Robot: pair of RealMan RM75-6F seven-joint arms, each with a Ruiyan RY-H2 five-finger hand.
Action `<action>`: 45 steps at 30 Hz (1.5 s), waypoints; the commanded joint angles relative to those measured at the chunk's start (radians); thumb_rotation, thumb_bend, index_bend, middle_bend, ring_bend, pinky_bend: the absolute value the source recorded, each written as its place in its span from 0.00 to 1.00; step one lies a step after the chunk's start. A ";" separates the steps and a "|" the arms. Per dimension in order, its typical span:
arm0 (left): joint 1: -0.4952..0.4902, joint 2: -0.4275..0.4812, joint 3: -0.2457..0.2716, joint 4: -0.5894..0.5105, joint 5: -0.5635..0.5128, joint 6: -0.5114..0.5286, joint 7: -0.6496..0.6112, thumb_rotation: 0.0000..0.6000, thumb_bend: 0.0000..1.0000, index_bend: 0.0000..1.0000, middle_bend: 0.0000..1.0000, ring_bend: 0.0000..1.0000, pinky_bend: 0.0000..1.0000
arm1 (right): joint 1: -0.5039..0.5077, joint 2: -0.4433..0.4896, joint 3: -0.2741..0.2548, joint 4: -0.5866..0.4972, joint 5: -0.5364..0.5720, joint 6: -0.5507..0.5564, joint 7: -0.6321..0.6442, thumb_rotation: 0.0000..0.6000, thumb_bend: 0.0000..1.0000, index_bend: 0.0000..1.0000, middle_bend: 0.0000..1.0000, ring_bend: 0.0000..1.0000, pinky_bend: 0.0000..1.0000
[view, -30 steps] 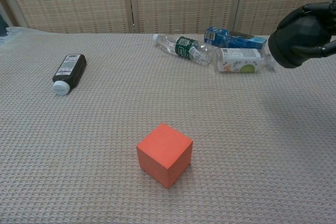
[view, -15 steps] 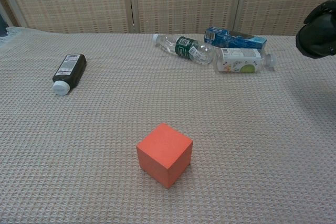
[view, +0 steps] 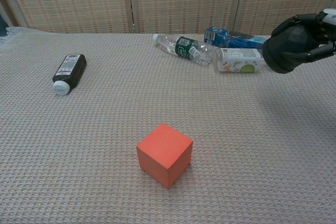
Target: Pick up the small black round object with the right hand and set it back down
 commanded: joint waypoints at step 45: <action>-0.003 -0.002 0.002 -0.003 -0.003 -0.009 0.006 1.00 0.56 0.59 0.40 0.30 0.44 | 0.040 0.163 -0.088 -0.085 0.003 -0.324 -0.103 1.00 0.82 0.57 0.44 0.50 0.53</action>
